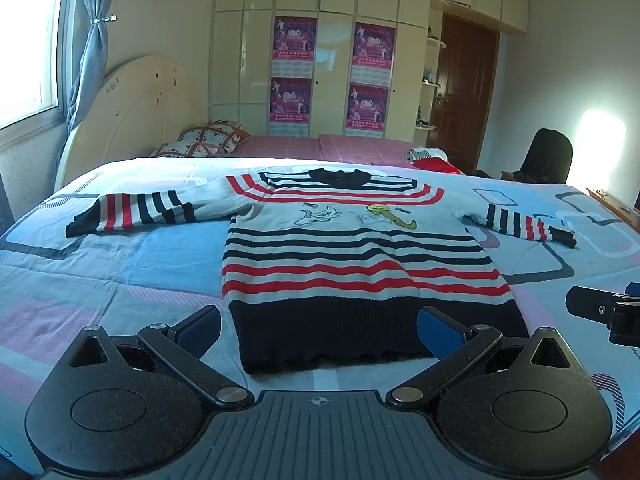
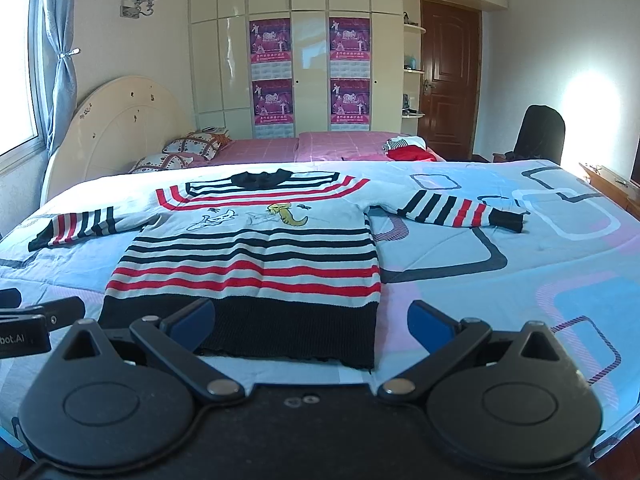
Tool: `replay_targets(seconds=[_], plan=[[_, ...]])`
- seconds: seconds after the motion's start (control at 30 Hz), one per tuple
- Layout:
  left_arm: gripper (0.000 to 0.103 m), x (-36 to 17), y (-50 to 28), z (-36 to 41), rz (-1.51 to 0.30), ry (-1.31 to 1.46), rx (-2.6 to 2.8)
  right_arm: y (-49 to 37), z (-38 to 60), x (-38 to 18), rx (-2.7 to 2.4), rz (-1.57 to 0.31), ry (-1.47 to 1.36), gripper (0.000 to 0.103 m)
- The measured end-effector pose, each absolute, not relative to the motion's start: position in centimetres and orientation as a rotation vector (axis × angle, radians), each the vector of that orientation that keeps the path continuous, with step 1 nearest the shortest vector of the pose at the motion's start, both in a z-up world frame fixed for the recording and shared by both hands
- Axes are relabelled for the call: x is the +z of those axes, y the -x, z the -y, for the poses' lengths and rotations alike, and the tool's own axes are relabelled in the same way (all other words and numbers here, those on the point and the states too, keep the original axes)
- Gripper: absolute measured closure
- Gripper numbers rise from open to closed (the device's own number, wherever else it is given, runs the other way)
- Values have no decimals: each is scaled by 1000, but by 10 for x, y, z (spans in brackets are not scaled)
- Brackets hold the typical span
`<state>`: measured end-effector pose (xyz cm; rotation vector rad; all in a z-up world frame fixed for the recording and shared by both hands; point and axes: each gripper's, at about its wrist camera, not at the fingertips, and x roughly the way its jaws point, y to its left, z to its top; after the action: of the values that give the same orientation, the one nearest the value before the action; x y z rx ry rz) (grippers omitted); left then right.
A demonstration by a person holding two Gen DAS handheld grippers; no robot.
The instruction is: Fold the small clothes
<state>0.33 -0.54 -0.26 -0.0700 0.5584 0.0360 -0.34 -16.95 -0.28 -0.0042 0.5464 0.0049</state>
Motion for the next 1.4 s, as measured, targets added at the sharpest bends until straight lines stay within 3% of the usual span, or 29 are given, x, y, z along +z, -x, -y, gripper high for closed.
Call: replay_targets(seconds=[0.97, 1.13, 1.4], plan=[[0, -2, -4, 3, -564, 59, 48, 3, 170, -3, 9, -548, 3, 0], [0, 0, -11, -10, -549, 217, -29, 4, 173, -1, 12, -531, -29, 0], [0, 4, -90, -8, -492, 268, -63, -37, 255, 10, -74, -380, -226, 4]])
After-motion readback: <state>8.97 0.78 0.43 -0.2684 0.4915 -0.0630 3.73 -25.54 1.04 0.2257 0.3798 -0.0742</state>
